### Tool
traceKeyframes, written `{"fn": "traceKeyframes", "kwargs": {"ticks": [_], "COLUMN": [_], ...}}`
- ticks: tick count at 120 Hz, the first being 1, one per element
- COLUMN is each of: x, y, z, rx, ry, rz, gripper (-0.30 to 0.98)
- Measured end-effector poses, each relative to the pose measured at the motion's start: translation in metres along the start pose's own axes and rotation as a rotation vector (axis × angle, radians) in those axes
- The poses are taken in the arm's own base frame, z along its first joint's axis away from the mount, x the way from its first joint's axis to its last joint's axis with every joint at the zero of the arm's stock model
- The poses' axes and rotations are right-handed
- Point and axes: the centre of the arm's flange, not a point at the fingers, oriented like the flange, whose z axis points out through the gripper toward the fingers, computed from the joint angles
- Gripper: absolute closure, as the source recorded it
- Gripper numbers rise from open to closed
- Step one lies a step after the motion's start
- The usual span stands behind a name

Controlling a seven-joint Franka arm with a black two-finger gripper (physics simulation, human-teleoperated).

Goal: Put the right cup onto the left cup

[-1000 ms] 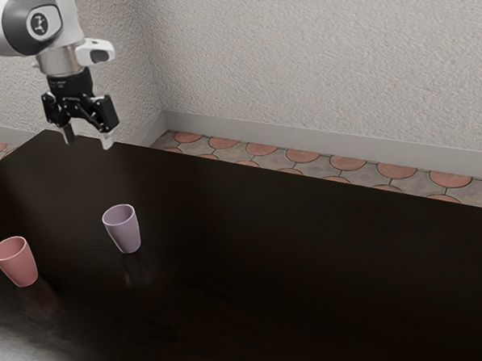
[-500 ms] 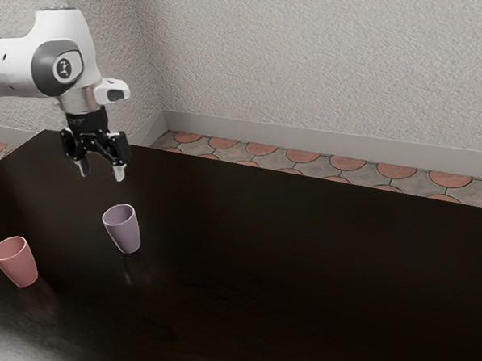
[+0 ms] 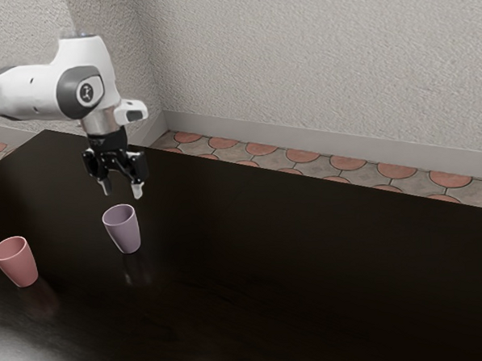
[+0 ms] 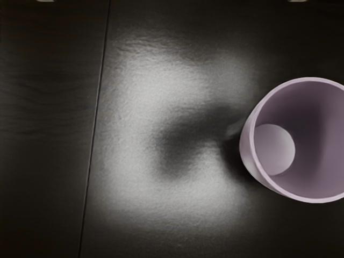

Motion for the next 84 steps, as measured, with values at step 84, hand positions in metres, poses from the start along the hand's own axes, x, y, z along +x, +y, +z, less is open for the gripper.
{"fn": "traceKeyframes", "kwargs": {"ticks": [84], "x": [0.037], "y": [-0.035], "z": [0.081], "rx": [0.000], "ry": [-0.015], "rz": [-0.051], "gripper": [0.21]}}
